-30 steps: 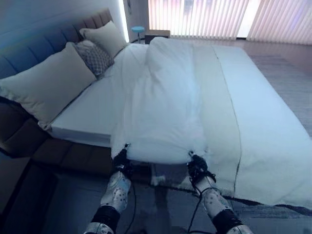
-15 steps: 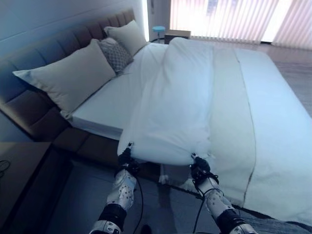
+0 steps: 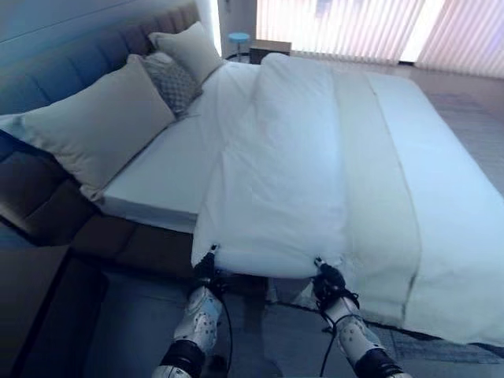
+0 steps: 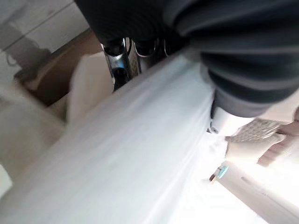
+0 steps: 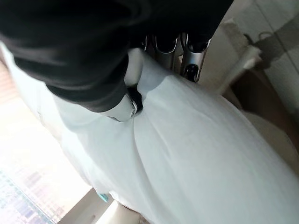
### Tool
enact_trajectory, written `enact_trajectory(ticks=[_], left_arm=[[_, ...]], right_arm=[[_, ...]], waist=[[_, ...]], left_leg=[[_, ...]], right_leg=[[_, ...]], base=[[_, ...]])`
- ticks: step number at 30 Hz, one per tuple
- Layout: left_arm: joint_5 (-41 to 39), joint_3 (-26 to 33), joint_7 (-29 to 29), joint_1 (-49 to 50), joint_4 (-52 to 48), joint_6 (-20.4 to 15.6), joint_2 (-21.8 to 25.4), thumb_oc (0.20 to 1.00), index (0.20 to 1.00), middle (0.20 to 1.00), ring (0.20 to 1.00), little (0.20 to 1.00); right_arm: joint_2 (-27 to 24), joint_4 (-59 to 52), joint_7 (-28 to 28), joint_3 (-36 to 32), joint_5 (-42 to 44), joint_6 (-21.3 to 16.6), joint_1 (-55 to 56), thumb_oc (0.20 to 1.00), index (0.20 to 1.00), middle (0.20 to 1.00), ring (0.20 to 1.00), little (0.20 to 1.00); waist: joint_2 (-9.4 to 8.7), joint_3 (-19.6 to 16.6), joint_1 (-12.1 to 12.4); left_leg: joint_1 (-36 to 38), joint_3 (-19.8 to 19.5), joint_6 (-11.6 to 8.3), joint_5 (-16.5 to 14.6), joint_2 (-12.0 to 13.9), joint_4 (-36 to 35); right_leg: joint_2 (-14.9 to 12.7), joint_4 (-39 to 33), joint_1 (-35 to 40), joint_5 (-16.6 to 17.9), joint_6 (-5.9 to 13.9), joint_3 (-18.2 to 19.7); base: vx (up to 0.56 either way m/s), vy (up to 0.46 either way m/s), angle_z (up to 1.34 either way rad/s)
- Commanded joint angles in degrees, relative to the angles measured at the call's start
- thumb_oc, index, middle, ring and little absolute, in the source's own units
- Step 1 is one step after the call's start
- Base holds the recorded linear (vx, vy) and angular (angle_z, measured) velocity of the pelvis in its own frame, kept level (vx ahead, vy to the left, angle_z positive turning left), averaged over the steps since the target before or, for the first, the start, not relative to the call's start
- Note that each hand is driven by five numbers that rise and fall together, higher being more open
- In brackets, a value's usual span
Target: Make the bed
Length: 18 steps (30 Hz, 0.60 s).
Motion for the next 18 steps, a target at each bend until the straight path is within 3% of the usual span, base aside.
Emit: enact_trajectory(ticks=[1,2,3,4,5,6,7,8,9,10,11,13,15,18], left_arm=[[1.0,10.2,3.9,1.6,-8.9,-7.7,12.9,0.200,0.200,0.200,0.200,0.200],[1.0,10.2,3.9,1.6,-8.9,-7.7,12.9,0.200,0.200,0.200,0.200,0.200],[1.9,11.8,4.5,0.7,-11.6,-8.9,14.7,0.200,0.200,0.200,0.200,0.200],[2.5,12.6,5.0,0.9,-12.4,-9.6,15.0,0.200,0.200,0.200,0.200,0.200],[2.4,13.3,4.9,0.8,-12.9,-9.9,15.1,0.200,0.200,0.200,0.200,0.200],[2.6,14.1,4.4,0.5,-13.1,-10.4,15.3,0.200,0.200,0.200,0.200,0.200],[2.6,14.1,4.4,0.4,-13.1,-10.4,15.3,0.200,0.200,0.200,0.200,0.200],[2.4,14.5,4.2,0.3,-13.0,-10.5,14.9,0.200,0.200,0.200,0.200,0.200],[2.3,14.5,4.2,0.3,-13.0,-10.5,14.9,0.200,0.200,0.200,0.200,0.200],[1.9,14.4,4.2,0.3,-12.5,-10.4,14.7,0.200,0.200,0.200,0.200,0.200],[1.7,13.3,3.9,0.0,-11.1,-9.6,13.8,0.200,0.200,0.200,0.200,0.200],[2.2,12.5,3.1,0.6,-9.1,-8.6,12.9,0.200,0.200,0.200,0.200,0.200],[2.7,12.2,2.7,1.2,-9.2,-7.9,12.4,0.200,0.200,0.200,0.200,0.200],[4.1,11.1,1.3,2.3,-7.8,-6.7,12.2,0.200,0.200,0.200,0.200,0.200]], right_arm=[[-7.4,-4.2,-1.3,-7.4,-2.2,-5.9,-0.4,0.200,0.200,0.200,0.200,0.200],[-7.4,-4.2,-1.3,-7.4,-2.2,-5.9,-0.4,0.200,0.200,0.200,0.200,0.200],[-7.6,-7.8,-0.3,-6.8,-3.1,-6.9,-1.3,0.200,0.200,0.200,0.200,0.200],[-7.3,-8.5,0.2,-6.7,-3.8,-7.6,-1.3,0.200,0.200,0.200,0.200,0.200],[-7.6,-9.7,0.8,-6.8,-4.4,-7.6,-1.1,0.200,0.200,0.200,0.200,0.200],[-8.4,-11.5,1.8,-7.7,-5.2,-8.2,-0.2,0.200,0.200,0.200,0.200,0.200],[-8.4,-11.5,1.8,-7.7,-5.2,-8.2,-0.2,0.200,0.200,0.200,0.200,0.200],[-9.0,-12.5,1.5,-8.8,-6.0,-9.1,1.0,0.200,0.200,0.200,0.200,0.200],[-9.0,-12.5,1.5,-8.9,-6.0,-9.1,1.0,0.200,0.200,0.200,0.200,0.200],[-9.3,-12.8,1.2,-9.0,-6.2,-9.5,1.8,0.200,0.200,0.200,0.200,0.200],[-9.3,-12.9,0.5,-10.0,-5.8,-9.9,4.3,0.200,0.200,0.200,0.200,0.200],[-9.1,-12.0,0.4,-10.9,-5.2,-9.7,6.9,0.200,0.200,0.200,0.200,0.200],[-9.5,-12.3,0.2,-11.1,-5.6,-9.2,7.7,0.200,0.200,0.200,0.200,0.200],[-10.3,-10.9,0.4,-11.1,-6.8,-8.4,8.9,0.200,0.200,0.200,0.200,0.200]], waist=[[0.12,-3.0,2.9],[0.11,-3.0,2.9],[0.98,-2.5,3.5],[1.29,-2.5,3.7],[1.30,-2.8,3.8],[0.50,-2.7,3.3],[0.55,-2.8,3.3],[-0.50,-2.8,2.8],[-0.47,-2.9,2.7],[-0.98,-2.7,2.3],[-1.13,-2.5,0.5],[-0.97,-2.9,-0.6],[-0.64,-3.2,-0.9],[-0.08,-1.8,-1.3]], left_leg=[[1.5,2.9,-0.16,-1.0,0.7,-3.0],[1.5,3.0,-0.16,-1.0,0.7,-3.0],[2.5,4.5,-0.03,-0.3,1.0,-5.3],[3.2,5.4,-0.13,0.1,1.2,-6.7],[3.6,5.7,-0.24,0.7,1.0,-7.9],[5.2,5.9,-1.40,1.9,-0.1,-10.6],[5.1,5.8,-1.40,2.1,-0.1,-10.7],[5.9,6.3,-2.57,2.1,-1.0,-11.2],[5.8,6.2,-2.55,2.3,-1.0,-11.2],[5.8,6.5,-2.76,2.2,-1.6,-11.0],[6.2,5.1,-2.83,2.1,-2.3,-10.5],[6.6,5.2,-2.75,2.1,-2.9,-10.7],[6.4,5.2,-2.46,1.7,-3.2,-10.2],[4.8,4.2,-2.31,-0.8,-4.7,-3.0]], right_leg=[[-3.5,-0.4,-6.1,11.4,4.42,2.5],[-3.5,-0.4,-6.2,11.4,4.42,2.5],[-5.1,2.2,-7.5,11.3,3.52,-3.9],[-4.8,3.0,-7.3,10.0,3.37,-6.6],[-3.5,3.0,-7.1,8.9,3.17,-8.1],[1.4,1.0,-6.7,5.9,2.69,-10.5],[1.5,0.7,-6.7,6.2,2.65,-10.6],[5.3,-2.8,-6.3,5.1,2.38,-12.6],[5.4,-3.1,-6.3,5.4,2.35,-12.7],[7.1,-5.0,-6.2,5.1,1.66,-12.7],[8.7,-6.2,-5.4,3.9,0.37,-7.2],[9.5,-7.3,-4.6,4.8,-0.42,-5.2],[9.2,-7.9,-4.0,5.0,-0.36,-5.8],[8.8,-8.0,-3.3,4.8,-0.77,-5.1]], base=[[0.00,0.255,-0.24],[0.00,0.239,-0.28],[0.00,0.324,-0.43],[0.03,0.404,-0.40],[0.11,0.229,-0.43],[0.10,0.144,-0.34],[0.14,0.067,-0.19],[0.06,0.005,-0.02],[0.08,0.002,0.18],[0.05,0.001,0.39],[0.05,0.001,0.61],[0.10,-0.011,1.17],[0.08,-0.013,0.79],[0.01,0.011,0.21]])
